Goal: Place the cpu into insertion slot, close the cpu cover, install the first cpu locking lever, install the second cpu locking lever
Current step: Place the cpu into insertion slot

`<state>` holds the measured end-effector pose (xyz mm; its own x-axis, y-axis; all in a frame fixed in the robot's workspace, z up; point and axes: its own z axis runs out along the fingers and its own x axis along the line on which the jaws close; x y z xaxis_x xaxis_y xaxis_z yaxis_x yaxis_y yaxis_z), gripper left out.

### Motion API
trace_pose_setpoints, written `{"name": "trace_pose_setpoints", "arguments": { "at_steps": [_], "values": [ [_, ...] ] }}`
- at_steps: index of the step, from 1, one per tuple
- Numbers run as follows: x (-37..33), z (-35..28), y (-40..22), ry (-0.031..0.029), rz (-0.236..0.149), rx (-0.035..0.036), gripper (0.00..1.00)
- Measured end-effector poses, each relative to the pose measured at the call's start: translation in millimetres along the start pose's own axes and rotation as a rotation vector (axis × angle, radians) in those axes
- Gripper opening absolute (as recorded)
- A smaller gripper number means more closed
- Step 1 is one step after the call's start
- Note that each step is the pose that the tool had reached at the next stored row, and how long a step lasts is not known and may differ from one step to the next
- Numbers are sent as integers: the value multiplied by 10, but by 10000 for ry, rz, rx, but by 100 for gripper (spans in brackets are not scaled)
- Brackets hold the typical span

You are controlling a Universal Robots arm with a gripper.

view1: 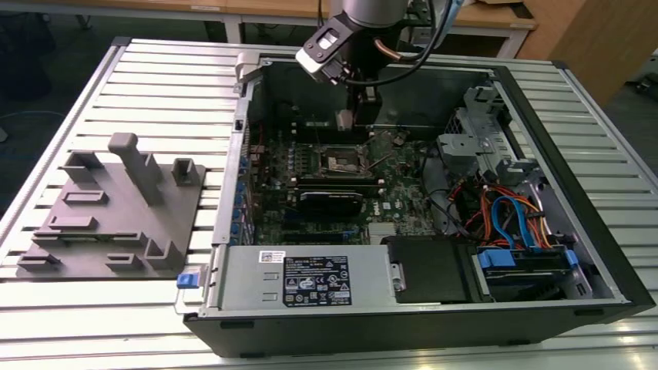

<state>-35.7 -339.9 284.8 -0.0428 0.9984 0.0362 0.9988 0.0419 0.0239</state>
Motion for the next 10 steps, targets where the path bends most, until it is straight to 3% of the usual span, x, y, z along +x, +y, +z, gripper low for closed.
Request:
{"name": "trace_pose_setpoints", "arguments": {
  "at_steps": [2,10],
  "values": [
    [-1,35,-1,-6,-1,0,54],
    [-1,38,-1,-6,0,0,54]
  ]
}}
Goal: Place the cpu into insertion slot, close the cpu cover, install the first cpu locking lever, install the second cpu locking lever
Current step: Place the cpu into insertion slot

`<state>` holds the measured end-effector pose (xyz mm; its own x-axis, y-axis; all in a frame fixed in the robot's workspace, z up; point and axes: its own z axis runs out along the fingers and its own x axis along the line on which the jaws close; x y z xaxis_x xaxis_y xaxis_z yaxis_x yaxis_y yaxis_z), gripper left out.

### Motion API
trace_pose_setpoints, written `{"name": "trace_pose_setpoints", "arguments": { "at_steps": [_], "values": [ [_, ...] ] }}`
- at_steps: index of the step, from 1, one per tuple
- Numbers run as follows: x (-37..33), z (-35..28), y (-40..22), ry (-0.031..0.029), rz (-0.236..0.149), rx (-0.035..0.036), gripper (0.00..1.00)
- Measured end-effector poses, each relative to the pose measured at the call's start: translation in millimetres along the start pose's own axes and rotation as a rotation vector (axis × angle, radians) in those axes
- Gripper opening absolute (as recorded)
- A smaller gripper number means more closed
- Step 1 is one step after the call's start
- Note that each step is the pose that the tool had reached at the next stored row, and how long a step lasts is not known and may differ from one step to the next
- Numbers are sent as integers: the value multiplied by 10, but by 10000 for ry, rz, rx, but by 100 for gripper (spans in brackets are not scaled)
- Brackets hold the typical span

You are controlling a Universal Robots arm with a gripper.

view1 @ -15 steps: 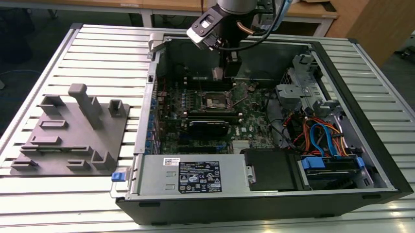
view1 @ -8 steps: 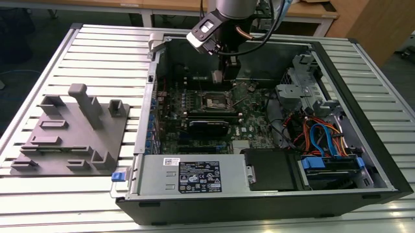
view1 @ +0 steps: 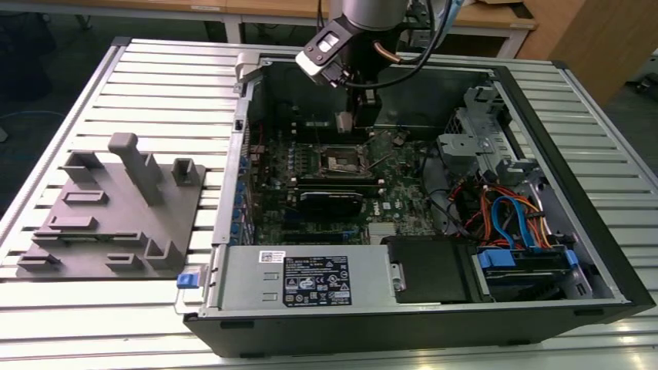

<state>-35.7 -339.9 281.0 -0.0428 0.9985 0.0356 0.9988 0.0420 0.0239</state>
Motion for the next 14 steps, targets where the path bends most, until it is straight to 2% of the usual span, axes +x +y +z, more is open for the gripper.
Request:
{"name": "trace_pose_setpoints", "arguments": {
  "at_steps": [3,7,8,9,12,13,14],
  "values": [
    [0,10,0,5,0,-3,54],
    [-3,78,-2,-2,0,-1,54],
    [-3,95,-2,-20,0,-1,54],
    [-4,107,-3,-56,1,2,54],
    [-4,129,-3,-260,-2,11,54],
    [-5,141,-4,-308,-3,14,54],
    [-5,154,-4,-309,-4,14,54]
  ]
}}
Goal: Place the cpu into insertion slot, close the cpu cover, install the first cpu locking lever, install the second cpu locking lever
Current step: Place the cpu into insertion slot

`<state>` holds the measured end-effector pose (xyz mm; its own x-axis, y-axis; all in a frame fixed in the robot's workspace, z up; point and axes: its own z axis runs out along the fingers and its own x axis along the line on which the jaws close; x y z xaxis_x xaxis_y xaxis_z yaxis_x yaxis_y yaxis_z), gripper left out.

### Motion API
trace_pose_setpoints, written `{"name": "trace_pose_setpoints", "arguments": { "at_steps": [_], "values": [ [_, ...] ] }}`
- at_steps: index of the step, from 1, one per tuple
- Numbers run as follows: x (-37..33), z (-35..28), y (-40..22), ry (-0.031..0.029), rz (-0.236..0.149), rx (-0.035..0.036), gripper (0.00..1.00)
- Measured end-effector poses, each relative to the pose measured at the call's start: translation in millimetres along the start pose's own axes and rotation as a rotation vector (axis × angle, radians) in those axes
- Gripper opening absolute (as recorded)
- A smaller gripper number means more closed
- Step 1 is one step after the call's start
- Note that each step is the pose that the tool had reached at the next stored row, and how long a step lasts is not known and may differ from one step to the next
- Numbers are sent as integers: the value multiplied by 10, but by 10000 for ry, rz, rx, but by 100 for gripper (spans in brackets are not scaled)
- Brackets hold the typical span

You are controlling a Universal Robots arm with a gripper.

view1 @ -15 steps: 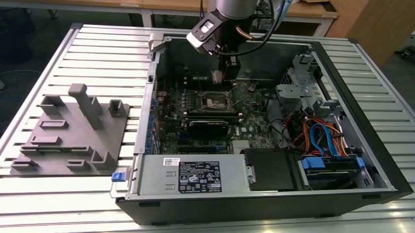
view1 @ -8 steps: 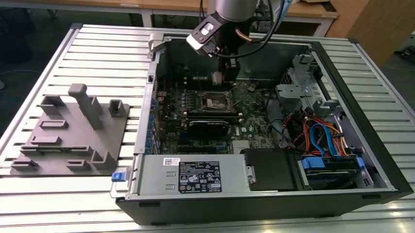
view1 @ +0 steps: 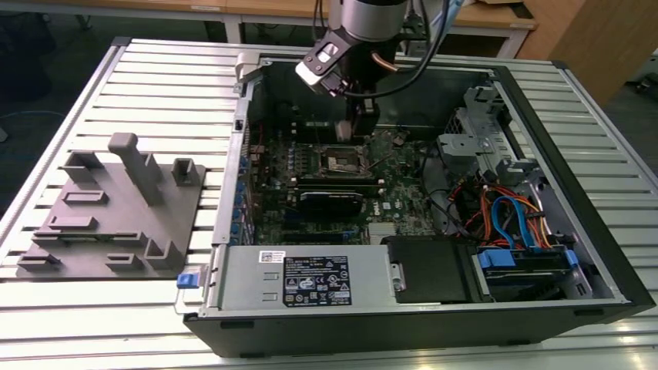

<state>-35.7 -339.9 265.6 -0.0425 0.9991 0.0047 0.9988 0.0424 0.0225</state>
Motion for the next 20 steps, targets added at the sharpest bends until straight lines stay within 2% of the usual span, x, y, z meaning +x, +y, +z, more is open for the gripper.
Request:
{"name": "trace_pose_setpoints", "arguments": {
  "at_steps": [2,18,20],
  "values": [
    [0,21,0,2,0,-1,54],
    [0,34,-1,1,0,-1,54],
    [0,52,-1,5,0,-3,54]
  ]
}}
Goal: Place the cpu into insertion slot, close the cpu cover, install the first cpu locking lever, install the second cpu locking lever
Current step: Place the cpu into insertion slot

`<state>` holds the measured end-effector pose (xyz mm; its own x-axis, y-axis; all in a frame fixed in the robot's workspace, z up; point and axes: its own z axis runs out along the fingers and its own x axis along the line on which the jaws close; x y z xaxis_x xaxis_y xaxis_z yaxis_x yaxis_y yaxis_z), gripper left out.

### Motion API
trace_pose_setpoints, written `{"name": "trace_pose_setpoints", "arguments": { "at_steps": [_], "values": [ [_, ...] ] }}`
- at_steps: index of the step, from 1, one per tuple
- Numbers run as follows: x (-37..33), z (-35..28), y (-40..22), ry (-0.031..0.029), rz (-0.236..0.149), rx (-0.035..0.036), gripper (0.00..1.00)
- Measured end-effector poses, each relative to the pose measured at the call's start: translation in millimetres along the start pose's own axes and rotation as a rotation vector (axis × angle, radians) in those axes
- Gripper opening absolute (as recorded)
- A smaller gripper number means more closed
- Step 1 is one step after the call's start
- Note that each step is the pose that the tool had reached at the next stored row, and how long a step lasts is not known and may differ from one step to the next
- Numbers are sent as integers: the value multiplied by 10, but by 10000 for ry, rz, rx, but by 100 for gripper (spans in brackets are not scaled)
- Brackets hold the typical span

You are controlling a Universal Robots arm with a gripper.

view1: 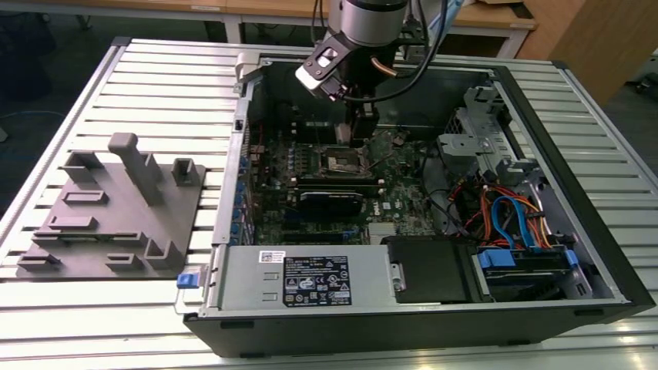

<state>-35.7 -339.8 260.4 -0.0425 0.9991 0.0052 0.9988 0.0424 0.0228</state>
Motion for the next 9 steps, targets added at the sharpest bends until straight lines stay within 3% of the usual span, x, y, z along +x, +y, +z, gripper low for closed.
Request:
{"name": "trace_pose_setpoints", "arguments": {
  "at_steps": [7,9],
  "values": [
    [-1,125,-3,-7,0,2,54],
    [-1,155,-5,-60,3,5,54]
  ]
}}
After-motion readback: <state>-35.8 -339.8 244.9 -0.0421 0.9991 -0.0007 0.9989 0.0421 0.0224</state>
